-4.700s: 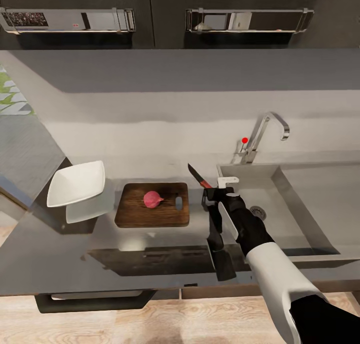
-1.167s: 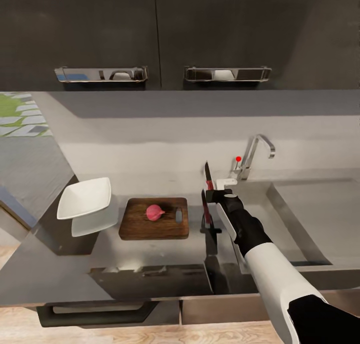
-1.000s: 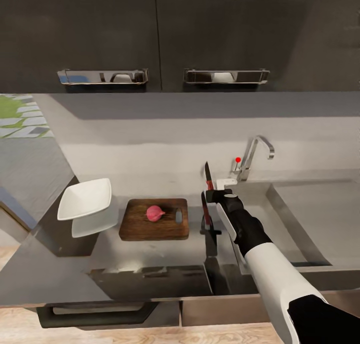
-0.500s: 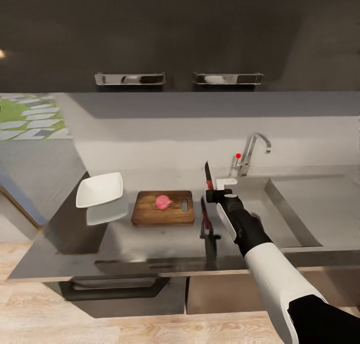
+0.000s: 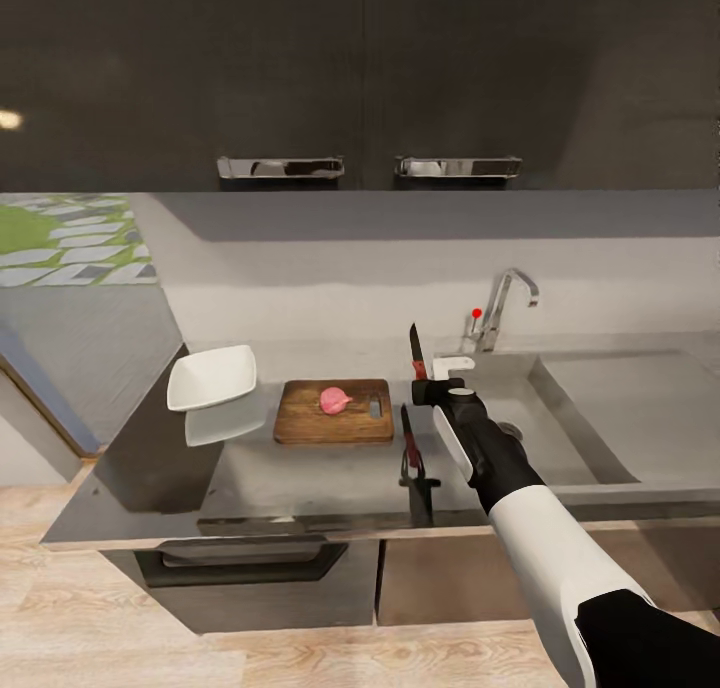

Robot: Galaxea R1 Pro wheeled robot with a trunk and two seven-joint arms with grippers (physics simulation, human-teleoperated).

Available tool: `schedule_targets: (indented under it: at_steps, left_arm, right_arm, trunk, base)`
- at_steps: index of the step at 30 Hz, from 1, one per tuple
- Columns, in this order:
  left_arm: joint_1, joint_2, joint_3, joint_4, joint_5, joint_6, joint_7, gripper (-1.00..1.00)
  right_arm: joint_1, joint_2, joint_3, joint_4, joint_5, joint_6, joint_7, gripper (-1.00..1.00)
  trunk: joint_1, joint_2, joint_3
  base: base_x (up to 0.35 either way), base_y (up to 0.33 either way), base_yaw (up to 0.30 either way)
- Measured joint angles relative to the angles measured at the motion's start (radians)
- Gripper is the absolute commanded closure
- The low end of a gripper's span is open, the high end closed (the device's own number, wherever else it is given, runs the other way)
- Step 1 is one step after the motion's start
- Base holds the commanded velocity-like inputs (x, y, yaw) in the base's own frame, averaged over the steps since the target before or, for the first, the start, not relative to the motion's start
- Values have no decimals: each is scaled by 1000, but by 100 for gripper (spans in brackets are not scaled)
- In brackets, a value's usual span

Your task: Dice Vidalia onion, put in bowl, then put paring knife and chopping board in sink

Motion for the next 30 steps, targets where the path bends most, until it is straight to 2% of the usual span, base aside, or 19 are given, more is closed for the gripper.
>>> schedule_targets:
  at_steps: [30]
  left_arm:
    - [0,0,1,1,0,0,-1,-100]
  right_arm:
    - [0,-1,0,1,0,-3,0,100]
  trunk:
    - [0,0,47]
  base:
    - [0,0,0]
